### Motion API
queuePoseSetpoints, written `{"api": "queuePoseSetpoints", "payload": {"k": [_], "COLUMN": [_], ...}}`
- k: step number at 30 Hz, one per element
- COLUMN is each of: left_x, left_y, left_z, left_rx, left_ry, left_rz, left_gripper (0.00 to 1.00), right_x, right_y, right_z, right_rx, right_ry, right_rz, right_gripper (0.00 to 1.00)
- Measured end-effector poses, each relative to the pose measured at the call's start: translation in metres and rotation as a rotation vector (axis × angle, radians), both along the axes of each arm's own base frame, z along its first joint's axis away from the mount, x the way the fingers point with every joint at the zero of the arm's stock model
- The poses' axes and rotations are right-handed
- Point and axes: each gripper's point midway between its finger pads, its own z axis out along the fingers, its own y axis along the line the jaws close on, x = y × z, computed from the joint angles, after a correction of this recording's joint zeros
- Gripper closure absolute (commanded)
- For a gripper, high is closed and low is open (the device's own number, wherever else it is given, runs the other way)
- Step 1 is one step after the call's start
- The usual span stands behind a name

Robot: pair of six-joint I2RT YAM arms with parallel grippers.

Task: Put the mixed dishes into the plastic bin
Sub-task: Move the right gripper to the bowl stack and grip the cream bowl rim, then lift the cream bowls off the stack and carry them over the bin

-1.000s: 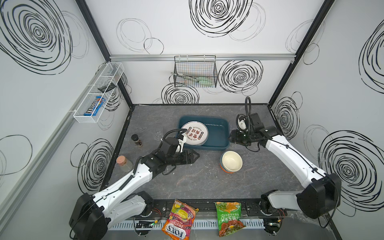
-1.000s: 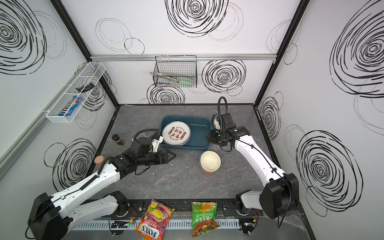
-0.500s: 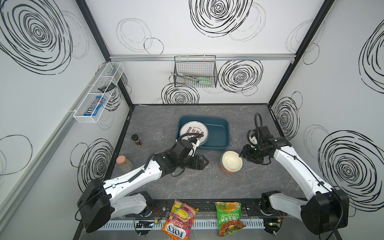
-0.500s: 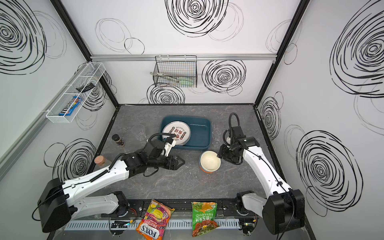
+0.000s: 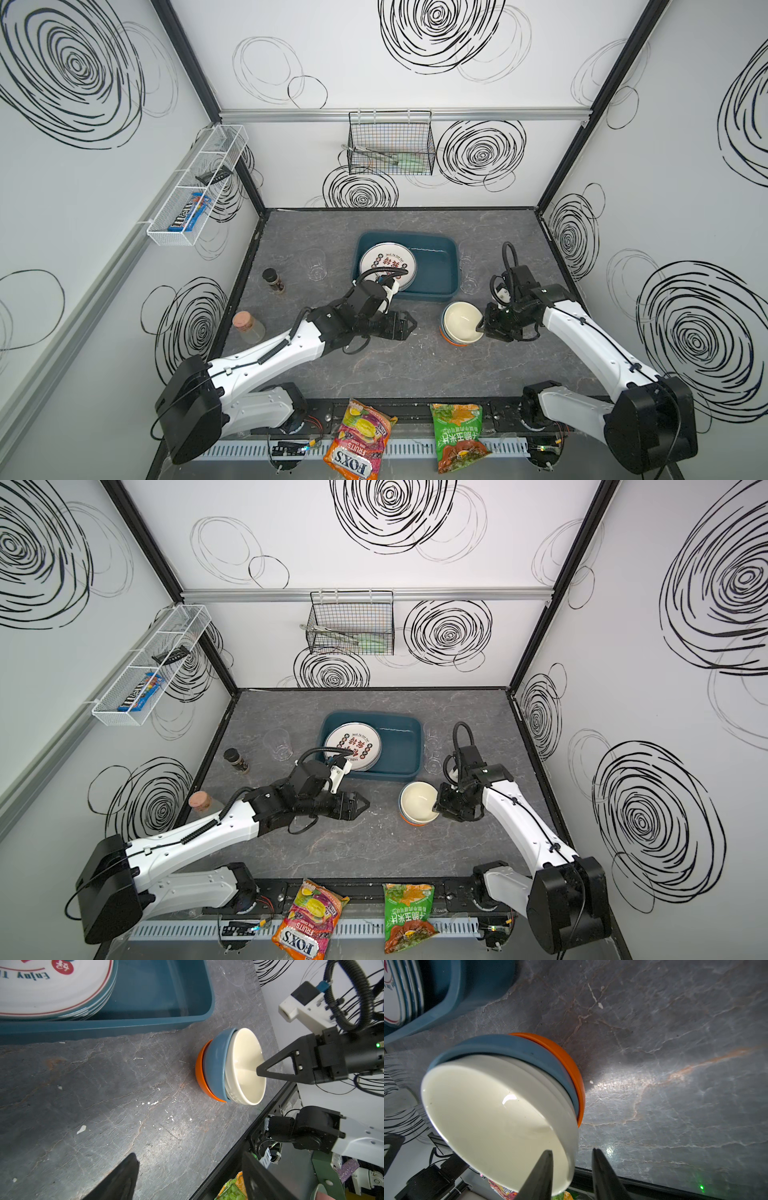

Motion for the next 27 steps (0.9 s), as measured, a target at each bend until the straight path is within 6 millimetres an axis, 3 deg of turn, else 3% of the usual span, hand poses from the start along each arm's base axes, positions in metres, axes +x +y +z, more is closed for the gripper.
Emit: {"api": "queuePoseSetpoints", "payload": {"k": [16, 27], "left_x": [0.000, -0.001], "left_y": [0.001, 0.003], "left_z": [-0.003, -0.006], "left_rx": [0.006, 0.010], "left_ry": [0.004, 0.008], "left_rz": [0.005, 0.006], "left_gripper": [0.19, 0.19], "right_x": [0.004, 0.018], "right_y": [-0.001, -0.010], "right_z": [-0.008, 0.018], "right_rx": [-0.098, -0.169], "right_ry": [-0.012, -0.072], "right_rz": [0.027, 0.029], "right_gripper": [0.89, 0.99]}}
